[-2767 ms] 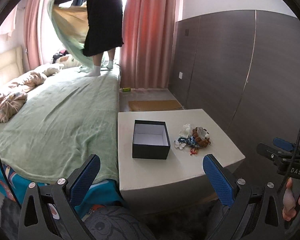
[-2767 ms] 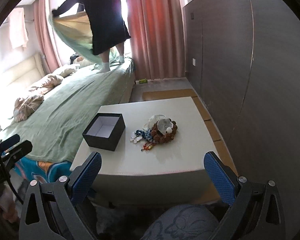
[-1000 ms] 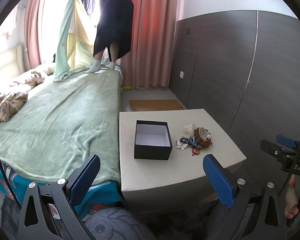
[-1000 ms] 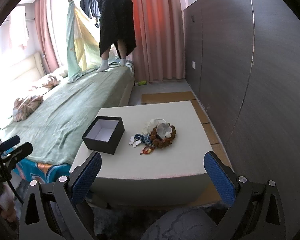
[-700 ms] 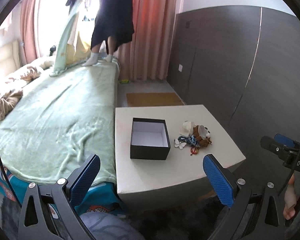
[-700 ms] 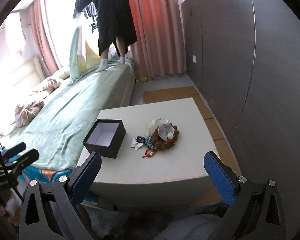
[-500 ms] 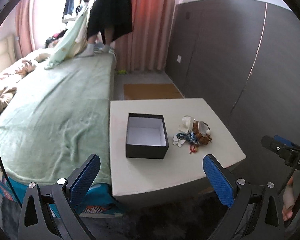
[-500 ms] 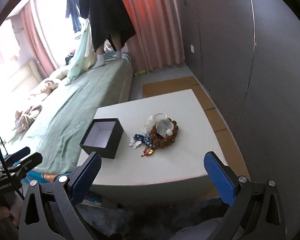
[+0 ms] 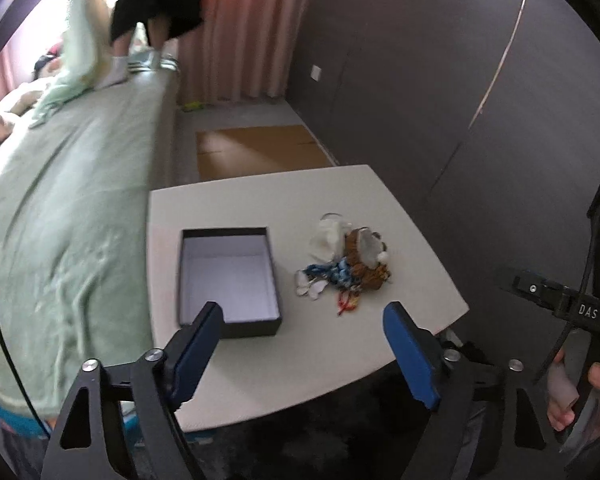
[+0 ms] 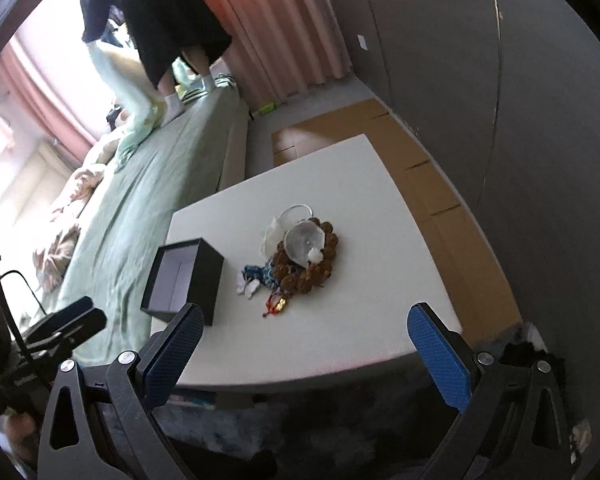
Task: Organize jewelry
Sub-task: 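Move the left tool down to the jewelry pile and grasp the clear crystal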
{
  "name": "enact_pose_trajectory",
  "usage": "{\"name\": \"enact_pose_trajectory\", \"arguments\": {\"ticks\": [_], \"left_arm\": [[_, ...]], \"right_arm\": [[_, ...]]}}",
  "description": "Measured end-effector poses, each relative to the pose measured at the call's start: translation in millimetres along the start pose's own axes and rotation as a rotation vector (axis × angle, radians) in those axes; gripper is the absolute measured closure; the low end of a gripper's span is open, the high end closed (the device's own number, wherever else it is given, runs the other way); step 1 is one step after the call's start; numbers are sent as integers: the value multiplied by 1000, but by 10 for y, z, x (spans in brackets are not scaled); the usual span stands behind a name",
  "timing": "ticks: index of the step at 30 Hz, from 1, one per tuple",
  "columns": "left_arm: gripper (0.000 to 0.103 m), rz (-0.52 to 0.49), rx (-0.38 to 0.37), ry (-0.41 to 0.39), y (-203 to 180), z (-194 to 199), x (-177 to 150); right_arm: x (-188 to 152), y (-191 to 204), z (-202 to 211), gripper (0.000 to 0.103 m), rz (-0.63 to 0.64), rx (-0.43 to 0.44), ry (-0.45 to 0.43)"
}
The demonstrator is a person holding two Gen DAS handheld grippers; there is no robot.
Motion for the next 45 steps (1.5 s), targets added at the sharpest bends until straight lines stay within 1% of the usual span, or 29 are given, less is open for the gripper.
{"name": "enact_pose_trajectory", "arguments": {"ticks": [3, 8, 12, 13, 14, 17, 20, 21, 22, 23, 25, 27, 29, 30, 31, 33, 34, 37, 39, 40, 41, 43, 44, 45], "left_arm": [[28, -15, -9, 24, -43, -144, 156], [37, -17, -59, 82, -105, -434, 406], [38, -30, -58, 120, -133, -690, 565], [40, -30, -63, 136, -133, -773, 601], [45, -23, -67, 154, -127, -849, 633], [50, 4, -102, 214, -105, -1083, 718], [51, 11, -106, 250, -92, -1235, 795], [52, 17, -112, 268, -90, -1315, 822], [52, 21, -113, 279, -88, -1354, 837], [52, 27, -116, 298, -89, -1431, 856], [56, 37, -122, 321, -98, -1537, 882], [56, 34, -116, 345, -112, -1659, 887], [56, 31, -102, 362, -116, -1789, 887], [56, 33, -99, 369, -112, -1843, 874], [57, 37, -99, 376, -108, -1900, 864], [61, 54, -103, 398, -89, -2023, 822], [63, 61, -106, 408, -82, -2076, 800], [64, 76, -109, 418, -61, -2188, 766], [65, 84, -117, 418, -43, -2236, 761], [72, 90, -117, 424, -34, -2269, 749], [81, 96, -113, 428, -30, -2292, 746], [91, 99, -110, 431, -26, -2313, 728], [99, 103, -122, 427, -35, -2342, 703], [101, 111, -136, 423, -31, -2338, 688]], "right_arm": [[113, -69, -72, 0, -36, -1, 12], [292, -151, -255, 0, -98, 10, 36], [403, -245, -433, 4, -152, 1, 54], [430, -279, -497, 5, -172, 1, 70], [454, -303, -535, 6, -187, 4, 79], [549, -369, -671, 6, -232, -8, 106], [652, -391, -803, 8, -254, -12, 131], [681, -393, -827, 12, -258, -9, 139], [711, -391, -882, 14, -265, -7, 150], [743, -386, -942, 15, -268, -8, 159], [776, -392, -1025, 16, -264, -8, 164], [767, -414, -1092, 16, -267, 5, 161], [709, -460, -1186, 18, -271, -8, 167], [675, -496, -1257, 22, -275, -22, 179], [661, -512, -1294, 29, -280, -29, 191], [643, -553, -1376, 32, -297, -31, 214], [642, -551, -1389, 32, -290, -36, 213], [646, -544, -1416, 32, -258, -89, 211], [631, -546, -1459, 32, -269, -87, 226], [626, -531, -1479, 32, -269, -86, 232], [628, -505, -1488, 32, -262, -89, 232], [633, -474, -1497, 32, -249, -93, 225], [636, -444, -1493, 32, -245, -91, 223], [632, -451, -1492, 32, -244, -87, 223]]}}
Point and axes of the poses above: each gripper's, at about its wrist camera, not at the fingertips, and z roughly against the way its jaws point, y to its left, x to its top, the point moved 2 cm from there along -z, roughly the way its jaws point, and after that the axes turned 4 degrees about -z, right-handed, at the moved point
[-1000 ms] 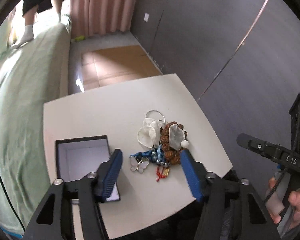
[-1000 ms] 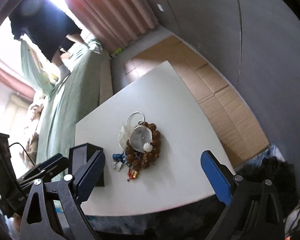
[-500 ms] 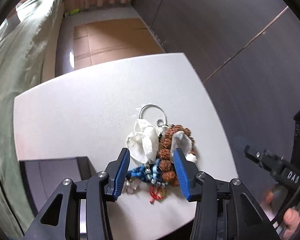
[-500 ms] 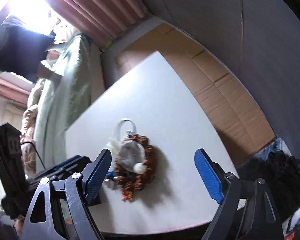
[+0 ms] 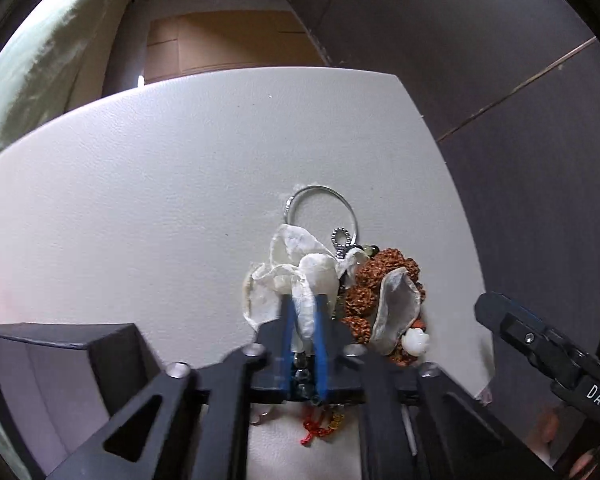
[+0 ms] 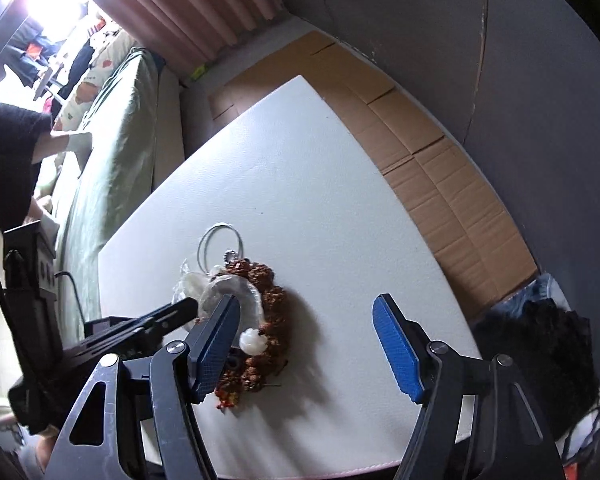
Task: Organize jewelry
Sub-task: 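Move the left tool down to the jewelry pile and grasp the clear crystal, then carry the crystal into the black box with the left tool while the right tool grasps the brown bead bracelet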
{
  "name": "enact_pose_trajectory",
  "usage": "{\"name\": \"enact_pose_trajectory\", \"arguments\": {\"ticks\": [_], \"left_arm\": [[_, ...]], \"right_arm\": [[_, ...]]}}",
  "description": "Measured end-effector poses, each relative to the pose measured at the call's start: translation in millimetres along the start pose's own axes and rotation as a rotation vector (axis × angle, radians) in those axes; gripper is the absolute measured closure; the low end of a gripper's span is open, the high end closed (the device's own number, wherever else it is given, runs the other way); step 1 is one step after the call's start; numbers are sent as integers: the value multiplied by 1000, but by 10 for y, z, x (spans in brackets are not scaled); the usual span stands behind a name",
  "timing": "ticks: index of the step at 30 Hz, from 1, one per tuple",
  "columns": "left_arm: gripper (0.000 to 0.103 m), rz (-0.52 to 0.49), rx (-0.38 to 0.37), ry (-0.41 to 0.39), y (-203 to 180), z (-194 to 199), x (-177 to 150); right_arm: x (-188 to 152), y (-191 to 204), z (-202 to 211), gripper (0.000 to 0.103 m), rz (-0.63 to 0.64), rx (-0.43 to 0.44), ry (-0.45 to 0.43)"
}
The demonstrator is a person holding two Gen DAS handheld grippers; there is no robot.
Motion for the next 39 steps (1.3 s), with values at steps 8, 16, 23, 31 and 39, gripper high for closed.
{"name": "enact_pose_trajectory", "arguments": {"ticks": [8, 16, 23, 31, 39], "left_arm": [[103, -24, -74, -127, -36, 456, -95], [103, -44, -84, -256, 8, 1083, -239], [103, -9, -71, -315, 215, 1388, -363], [103, 36, -54, -341, 484, 1571, -551], [103, 64, -44, -359, 698, 1768, -780]], "right_arm": [[-94, 160, -92, 33, 19, 24, 10], [-167, 251, -203, 35, 33, -3, 20], [-211, 374, -216, 51, 44, 54, 16], [-306, 740, -443, 54, 131, 59, 69], [-355, 815, -496, 83, 139, 64, 42]]}}
Point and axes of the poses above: each gripper's, at about its wrist camera, not at the fingertips, and z roughly against the way its jaws point, y to its left, x to its top, the point moved 2 cm from there along -z, roughly the way its jaws point, and after that the axes turned 4 degrees about -z, right-handed, at the moved point
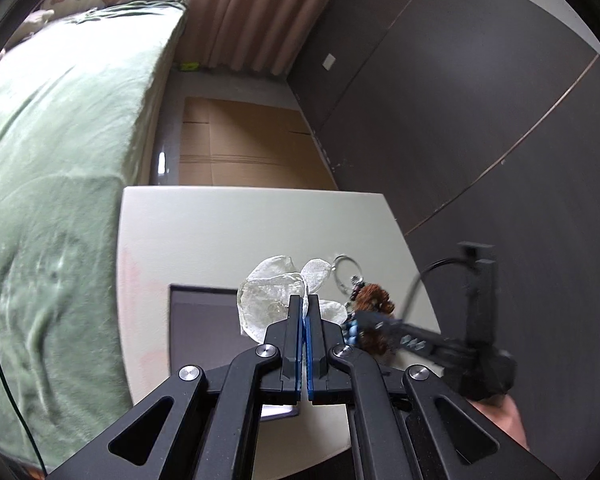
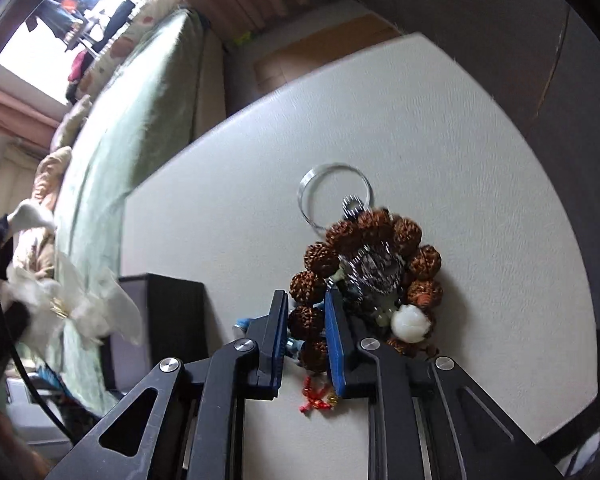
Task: Organize jewelry
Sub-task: 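Carry the crystal into the black box with the left tool while the right tool grasps the brown bead bracelet, then lower the brown bead bracelet into the black box and open the right tool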
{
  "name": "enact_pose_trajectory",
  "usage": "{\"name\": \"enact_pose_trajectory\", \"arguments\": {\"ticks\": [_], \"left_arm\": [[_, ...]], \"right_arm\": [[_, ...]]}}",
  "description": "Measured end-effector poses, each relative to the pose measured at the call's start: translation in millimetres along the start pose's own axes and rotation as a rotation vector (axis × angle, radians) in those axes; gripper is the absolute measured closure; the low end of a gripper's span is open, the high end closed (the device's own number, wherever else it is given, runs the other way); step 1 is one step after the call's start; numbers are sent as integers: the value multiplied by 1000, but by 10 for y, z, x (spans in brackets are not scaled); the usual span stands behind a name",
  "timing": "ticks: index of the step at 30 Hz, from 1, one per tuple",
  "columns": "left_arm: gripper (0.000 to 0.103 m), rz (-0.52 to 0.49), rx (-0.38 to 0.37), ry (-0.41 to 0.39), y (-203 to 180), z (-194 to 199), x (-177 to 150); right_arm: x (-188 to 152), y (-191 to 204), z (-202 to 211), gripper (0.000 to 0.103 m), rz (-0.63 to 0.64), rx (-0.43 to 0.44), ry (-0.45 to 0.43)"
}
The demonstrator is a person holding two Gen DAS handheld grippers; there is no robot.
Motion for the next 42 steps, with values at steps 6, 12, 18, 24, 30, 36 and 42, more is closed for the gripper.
{"name": "enact_pose_trajectory", "arguments": {"ticks": [6, 12, 18, 24, 30, 36, 42], "left_arm": [[99, 51, 15, 62, 218, -81, -79], [32, 99, 50, 39, 422, -34, -40], [32, 139, 81, 20, 621, 45, 3], [32, 212, 102, 2, 879, 82, 15], [32, 254, 129, -7, 1039, 90, 9], [32, 253, 131, -15, 1070, 137, 2], [32, 210, 96, 11, 909, 51, 11]], "right_arm": [[-43, 97, 377, 83, -16, 110, -104], [-105, 431, 602, 84, 44, 206, -160], [-248, 760, 689, 84, 125, 266, -170], [-318, 1018, 718, 84, 170, 333, -167], [-381, 1261, 515, 82, 192, 384, -83], [-334, 1093, 427, 57, 160, 283, -83], [-240, 756, 627, 50, 98, 207, -128]]}}
Point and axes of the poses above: each gripper's, at about its wrist camera, not at the fingertips, and z roughly against the way its jaws point, y to its left, x to its top, the point moved 2 cm from there along -z, roughly the way its jaws point, and after that the axes turned 4 degrees about -z, right-handed, at the moved point
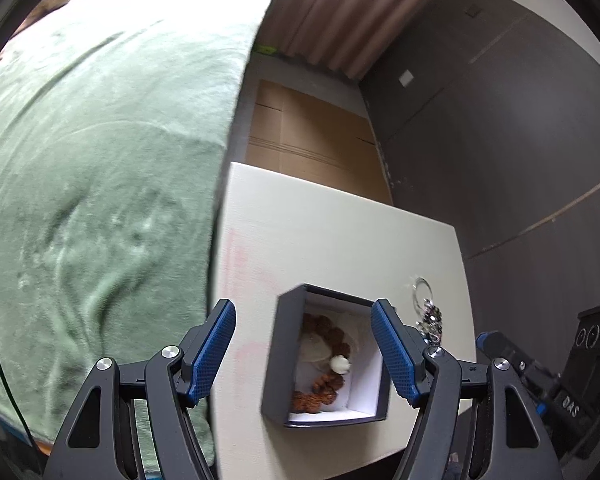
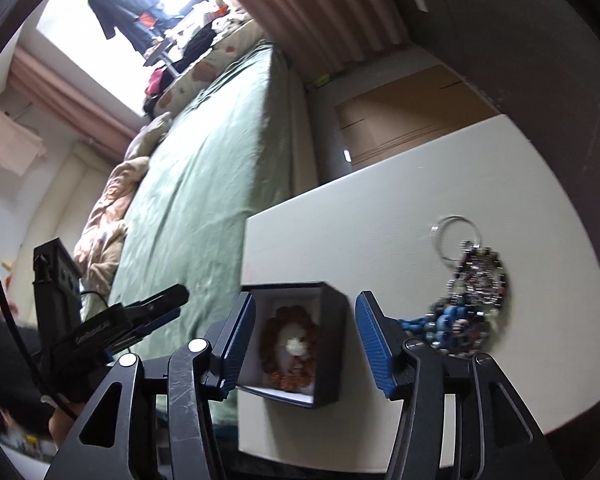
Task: Organize jewelry
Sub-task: 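Lower the brown bead bracelet into the black box and open the right tool, then grasp the dark beaded chain from the pile with the left tool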
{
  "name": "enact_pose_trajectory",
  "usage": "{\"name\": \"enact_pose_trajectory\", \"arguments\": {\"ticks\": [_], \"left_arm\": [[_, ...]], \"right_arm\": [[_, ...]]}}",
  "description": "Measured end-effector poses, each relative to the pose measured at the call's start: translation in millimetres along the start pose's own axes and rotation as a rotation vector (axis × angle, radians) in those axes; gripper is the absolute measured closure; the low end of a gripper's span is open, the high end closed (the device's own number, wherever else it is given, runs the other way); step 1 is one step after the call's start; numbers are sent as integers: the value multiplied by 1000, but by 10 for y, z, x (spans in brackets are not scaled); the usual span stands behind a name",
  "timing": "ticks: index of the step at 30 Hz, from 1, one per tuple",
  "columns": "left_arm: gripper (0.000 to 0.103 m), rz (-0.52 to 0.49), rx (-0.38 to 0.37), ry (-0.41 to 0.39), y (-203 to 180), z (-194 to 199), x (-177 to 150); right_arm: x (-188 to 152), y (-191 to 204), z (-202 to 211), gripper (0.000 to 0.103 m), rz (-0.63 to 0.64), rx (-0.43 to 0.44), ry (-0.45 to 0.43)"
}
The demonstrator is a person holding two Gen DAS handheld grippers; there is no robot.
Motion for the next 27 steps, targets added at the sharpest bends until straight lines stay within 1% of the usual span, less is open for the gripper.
{"name": "enact_pose_trajectory", "arguments": {"ticks": [5, 7, 12, 16, 21, 27], "left_arm": [[32, -49, -35, 17, -241, -61, -49], [32, -71, -45, 25, -350, -94, -66], [32, -122, -65, 58, -666, -254, -111], [32, -160, -67, 80, -901, -402, -146], [32, -197, -69, 102, -1191, -598, -195], [32, -253, -68, 133, -1523, -870, -276]], "right_arm": [[65, -317, 209, 49, -71, -49, -31], [88, -406, 255, 46, -89, -58, -35], [123, -672, 318, 45, -125, -88, -32], [136, -907, 373, 45, -165, -107, -24], [147, -1197, 504, 45, -215, -135, -36], [149, -1550, 624, 45, -272, -142, -44]]}}
Point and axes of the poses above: each gripper's, at about its wrist camera, not at the fingertips, and z roughly against the way its jaws point, y to its left, x to its top, the point moved 2 cm from there along -z, roughly the way its jaws point, and after that the axes turned 4 degrees about -z, right-handed, at the moved point
